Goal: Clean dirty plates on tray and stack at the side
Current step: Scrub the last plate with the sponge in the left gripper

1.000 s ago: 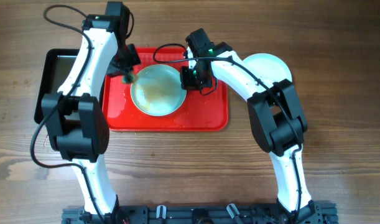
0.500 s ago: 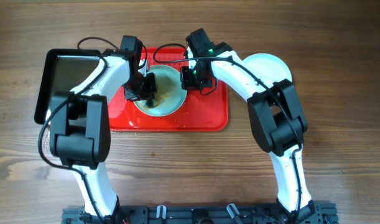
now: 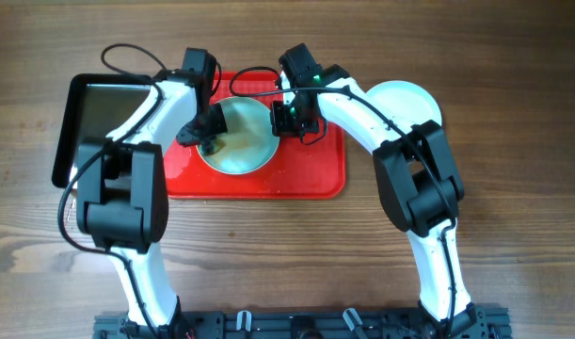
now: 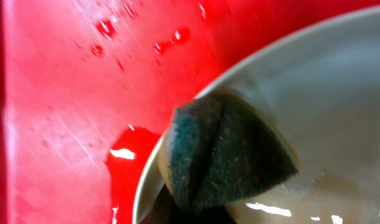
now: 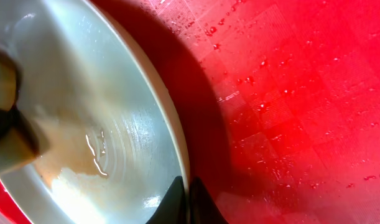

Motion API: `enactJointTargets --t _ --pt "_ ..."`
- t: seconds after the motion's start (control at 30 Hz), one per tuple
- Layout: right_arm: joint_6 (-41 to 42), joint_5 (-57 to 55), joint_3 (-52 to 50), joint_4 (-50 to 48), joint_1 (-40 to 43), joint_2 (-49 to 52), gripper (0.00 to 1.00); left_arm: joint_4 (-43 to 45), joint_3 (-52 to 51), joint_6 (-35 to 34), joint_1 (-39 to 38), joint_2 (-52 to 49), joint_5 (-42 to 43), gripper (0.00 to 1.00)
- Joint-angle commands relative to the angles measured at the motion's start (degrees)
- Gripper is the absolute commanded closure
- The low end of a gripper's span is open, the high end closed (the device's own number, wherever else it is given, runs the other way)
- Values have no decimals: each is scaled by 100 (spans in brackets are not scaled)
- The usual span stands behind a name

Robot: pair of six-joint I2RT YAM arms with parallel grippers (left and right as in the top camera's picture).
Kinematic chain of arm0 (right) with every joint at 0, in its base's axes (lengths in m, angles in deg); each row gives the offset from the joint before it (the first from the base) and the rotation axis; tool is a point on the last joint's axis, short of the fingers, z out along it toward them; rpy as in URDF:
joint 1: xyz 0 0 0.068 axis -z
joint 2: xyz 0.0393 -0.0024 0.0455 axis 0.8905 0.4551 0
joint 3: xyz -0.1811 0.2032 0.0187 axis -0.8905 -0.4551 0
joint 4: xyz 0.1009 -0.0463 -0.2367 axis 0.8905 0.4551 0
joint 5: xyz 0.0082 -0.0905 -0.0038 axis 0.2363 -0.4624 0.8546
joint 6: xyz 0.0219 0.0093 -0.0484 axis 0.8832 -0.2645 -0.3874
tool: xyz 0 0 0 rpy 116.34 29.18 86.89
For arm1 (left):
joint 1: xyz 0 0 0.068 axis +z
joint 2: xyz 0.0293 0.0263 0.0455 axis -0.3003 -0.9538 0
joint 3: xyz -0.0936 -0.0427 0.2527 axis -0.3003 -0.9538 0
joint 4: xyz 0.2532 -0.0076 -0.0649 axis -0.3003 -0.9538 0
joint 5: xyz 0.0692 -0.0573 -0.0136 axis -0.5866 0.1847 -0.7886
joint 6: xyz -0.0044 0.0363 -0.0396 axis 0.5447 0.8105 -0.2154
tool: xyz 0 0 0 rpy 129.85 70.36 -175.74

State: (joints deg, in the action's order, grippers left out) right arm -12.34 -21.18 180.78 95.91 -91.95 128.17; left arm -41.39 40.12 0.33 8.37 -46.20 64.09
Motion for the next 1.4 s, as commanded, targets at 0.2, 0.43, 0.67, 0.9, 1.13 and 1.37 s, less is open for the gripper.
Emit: enactJointTargets --t 0.2,0.43,0.67,0.9,1.13,1.37 --pt "-122 -186 -81 79 59 153 96 -1158 1569 -442 170 243 -1565 96" --pt "-120 -186 -81 79 59 153 96 -1281 1023 684 155 236 1768 96" --pt "-118 -186 -81 61 59 153 96 306 -780 389 -17 236 1906 96" --pt "-116 -186 -81 46 57 153 96 205 -1209 -898 -17 236 -868 96" --pt "-116 -186 -81 50 57 153 96 348 -911 -1493 -17 251 -2155 96" --pt "-120 -254 -81 83 59 153 95 -120 142 -1491 -15 833 -2096 96"
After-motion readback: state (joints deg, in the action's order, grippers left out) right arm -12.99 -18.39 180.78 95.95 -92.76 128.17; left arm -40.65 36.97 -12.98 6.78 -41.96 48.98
